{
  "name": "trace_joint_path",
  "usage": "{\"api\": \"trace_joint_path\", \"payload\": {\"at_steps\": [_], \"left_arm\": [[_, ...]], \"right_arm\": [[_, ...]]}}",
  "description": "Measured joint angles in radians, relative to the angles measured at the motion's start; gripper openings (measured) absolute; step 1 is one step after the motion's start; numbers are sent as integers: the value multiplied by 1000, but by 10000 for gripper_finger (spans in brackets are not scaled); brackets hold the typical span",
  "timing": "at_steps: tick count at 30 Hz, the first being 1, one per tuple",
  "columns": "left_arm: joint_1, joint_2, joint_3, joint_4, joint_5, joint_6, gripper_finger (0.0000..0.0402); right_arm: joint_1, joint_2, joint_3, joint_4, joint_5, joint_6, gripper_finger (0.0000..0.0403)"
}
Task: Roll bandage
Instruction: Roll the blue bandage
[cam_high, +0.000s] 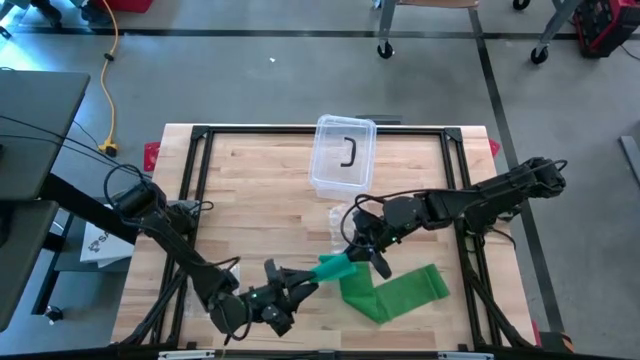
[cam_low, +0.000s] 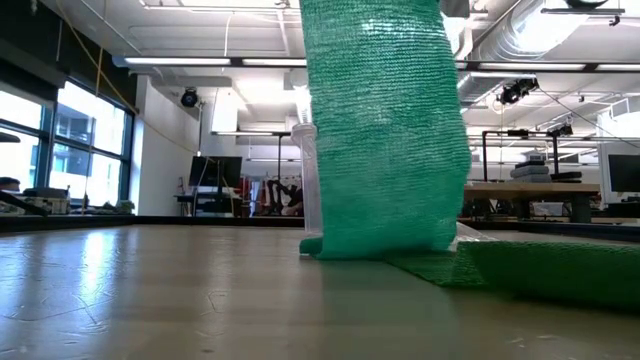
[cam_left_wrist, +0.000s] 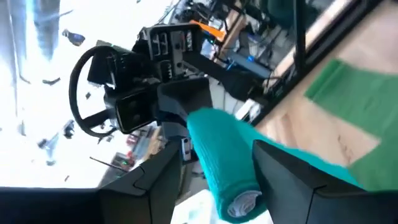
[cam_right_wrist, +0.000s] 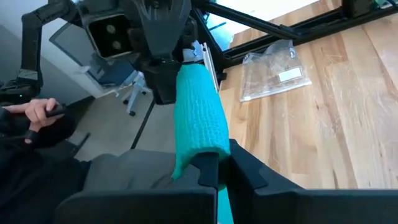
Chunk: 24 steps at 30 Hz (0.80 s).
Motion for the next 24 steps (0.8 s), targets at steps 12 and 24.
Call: {"api": "trace_joint_path", "payload": {"at_steps": [12, 24], "left_arm": [[-28, 2, 3, -106, -66, 61, 194], [-9, 2, 3, -249, -95, 74, 194]], "right_arm": [[0, 0, 0, 0, -15, -1, 0], [-5, 0, 0, 0, -21, 0, 0]]}}
